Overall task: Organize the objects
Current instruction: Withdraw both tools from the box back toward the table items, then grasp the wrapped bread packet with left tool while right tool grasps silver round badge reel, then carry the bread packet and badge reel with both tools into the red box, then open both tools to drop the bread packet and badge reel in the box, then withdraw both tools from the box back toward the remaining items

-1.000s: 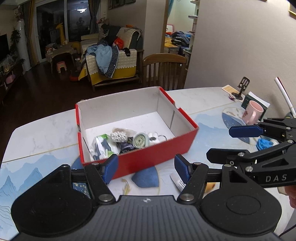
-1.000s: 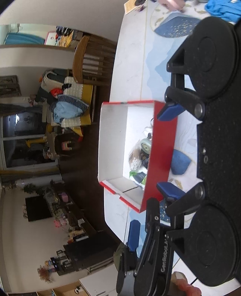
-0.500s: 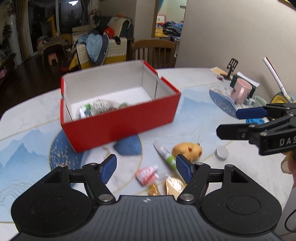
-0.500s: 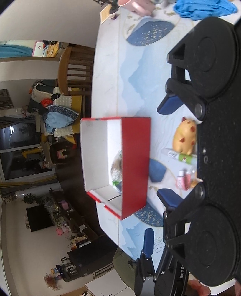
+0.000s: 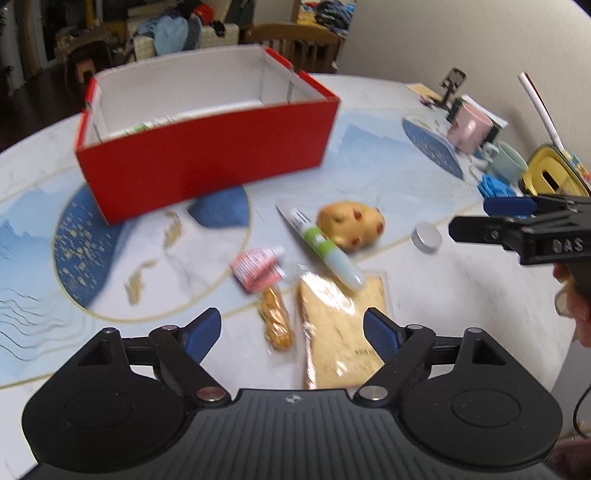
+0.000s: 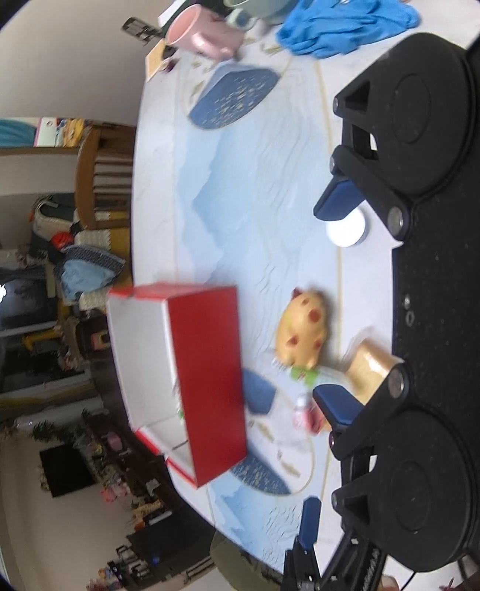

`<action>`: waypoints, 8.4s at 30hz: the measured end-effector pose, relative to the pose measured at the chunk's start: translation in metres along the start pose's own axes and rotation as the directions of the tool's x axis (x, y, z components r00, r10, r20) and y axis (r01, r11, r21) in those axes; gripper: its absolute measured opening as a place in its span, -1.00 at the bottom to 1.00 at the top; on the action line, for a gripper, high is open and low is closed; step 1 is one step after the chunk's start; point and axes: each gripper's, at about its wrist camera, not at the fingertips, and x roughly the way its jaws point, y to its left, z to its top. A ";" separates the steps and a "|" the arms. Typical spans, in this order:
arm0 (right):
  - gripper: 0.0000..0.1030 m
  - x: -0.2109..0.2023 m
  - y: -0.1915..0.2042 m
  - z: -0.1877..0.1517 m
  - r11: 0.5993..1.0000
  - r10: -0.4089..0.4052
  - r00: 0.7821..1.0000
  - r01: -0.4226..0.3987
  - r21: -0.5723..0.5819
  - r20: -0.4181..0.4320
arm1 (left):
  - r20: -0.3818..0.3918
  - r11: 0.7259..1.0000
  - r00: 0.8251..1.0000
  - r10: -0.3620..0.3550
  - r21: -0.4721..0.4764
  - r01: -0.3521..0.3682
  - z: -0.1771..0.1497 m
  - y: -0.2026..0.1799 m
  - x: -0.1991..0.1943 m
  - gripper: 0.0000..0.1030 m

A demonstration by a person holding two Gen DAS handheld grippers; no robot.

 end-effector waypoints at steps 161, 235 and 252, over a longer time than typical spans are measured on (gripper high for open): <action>-0.26 0.211 0.093 0.169 0.973 -0.107 0.984 0.074 -0.219 -0.144 | -0.048 0.980 0.980 0.191 -0.051 -0.193 0.220 0.140 0.114 0.51; 0.70 0.018 0.072 0.097 0.972 0.092 0.993 -0.074 -0.223 0.071 | 0.184 0.993 0.976 0.115 -0.014 -0.114 0.103 0.050 -0.035 0.53; 0.99 0.019 0.052 0.028 0.982 0.069 0.997 -0.063 -0.178 0.023 | 0.127 0.997 0.991 0.048 -0.061 -0.041 0.026 0.025 -0.023 0.98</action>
